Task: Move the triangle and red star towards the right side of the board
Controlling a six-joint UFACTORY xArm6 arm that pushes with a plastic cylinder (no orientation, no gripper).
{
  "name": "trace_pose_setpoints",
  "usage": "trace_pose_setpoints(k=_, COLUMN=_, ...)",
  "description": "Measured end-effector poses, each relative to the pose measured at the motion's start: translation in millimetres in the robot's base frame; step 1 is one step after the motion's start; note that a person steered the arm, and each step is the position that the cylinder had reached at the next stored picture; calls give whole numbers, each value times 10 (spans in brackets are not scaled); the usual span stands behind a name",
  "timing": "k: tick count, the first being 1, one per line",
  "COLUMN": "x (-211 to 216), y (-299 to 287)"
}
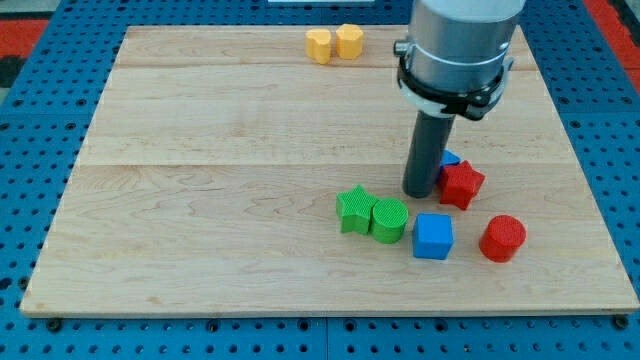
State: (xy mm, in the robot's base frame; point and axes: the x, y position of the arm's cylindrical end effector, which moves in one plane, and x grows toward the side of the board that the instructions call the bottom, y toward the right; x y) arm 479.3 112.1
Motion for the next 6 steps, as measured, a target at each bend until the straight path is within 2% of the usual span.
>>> trace_pose_setpoints(k=1, x=0, y=339)
trace_pose_setpoints(k=2, x=-59, y=-92)
trace_pose_setpoints(k=3, x=-229, y=-32)
trace_pose_setpoints(k=4, x=-471, y=431)
trace_pose_setpoints(k=6, x=-343, y=394)
